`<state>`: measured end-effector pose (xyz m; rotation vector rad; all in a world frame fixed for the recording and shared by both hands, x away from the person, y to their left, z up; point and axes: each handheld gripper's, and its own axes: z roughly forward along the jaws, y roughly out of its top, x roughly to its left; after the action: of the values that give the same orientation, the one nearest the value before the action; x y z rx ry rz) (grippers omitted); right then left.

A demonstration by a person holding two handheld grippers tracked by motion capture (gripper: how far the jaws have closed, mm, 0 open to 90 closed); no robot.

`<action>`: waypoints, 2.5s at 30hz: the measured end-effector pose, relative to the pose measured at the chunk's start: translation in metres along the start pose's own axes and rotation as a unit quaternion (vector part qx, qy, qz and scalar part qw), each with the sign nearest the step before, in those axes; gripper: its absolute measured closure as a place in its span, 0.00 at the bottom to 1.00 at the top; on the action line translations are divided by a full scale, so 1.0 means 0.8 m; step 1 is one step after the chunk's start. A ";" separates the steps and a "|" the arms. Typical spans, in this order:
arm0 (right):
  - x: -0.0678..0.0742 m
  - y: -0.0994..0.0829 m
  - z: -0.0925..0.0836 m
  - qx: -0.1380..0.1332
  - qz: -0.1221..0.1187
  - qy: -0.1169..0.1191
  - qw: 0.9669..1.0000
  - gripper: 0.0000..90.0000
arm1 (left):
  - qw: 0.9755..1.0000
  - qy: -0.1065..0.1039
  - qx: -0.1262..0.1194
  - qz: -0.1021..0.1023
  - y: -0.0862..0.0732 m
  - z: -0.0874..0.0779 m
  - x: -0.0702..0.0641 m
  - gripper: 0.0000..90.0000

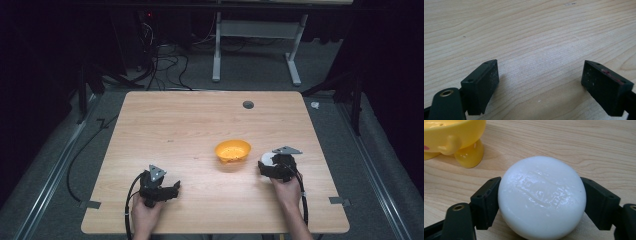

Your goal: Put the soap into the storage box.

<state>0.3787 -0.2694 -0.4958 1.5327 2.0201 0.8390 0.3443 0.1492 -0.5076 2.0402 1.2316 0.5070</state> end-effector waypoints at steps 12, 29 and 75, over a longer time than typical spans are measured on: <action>0.001 -0.001 -0.001 -0.003 -0.008 0.006 1.000 0.27 | 1.000 0.000 0.000 0.000 0.000 0.000 0.000 0.17; 0.005 -0.001 -0.018 -0.016 -0.021 0.021 0.999 0.27 | 1.000 0.000 0.000 0.000 0.000 0.000 0.000 0.17; 0.050 0.023 -0.067 -0.061 -0.057 0.094 0.992 0.27 | 1.000 0.000 0.000 -0.001 0.000 0.000 0.000 0.17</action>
<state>0.3434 -0.2376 -0.4450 1.2992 2.1224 1.0747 0.3443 0.1497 -0.5076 2.0387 1.2339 0.5063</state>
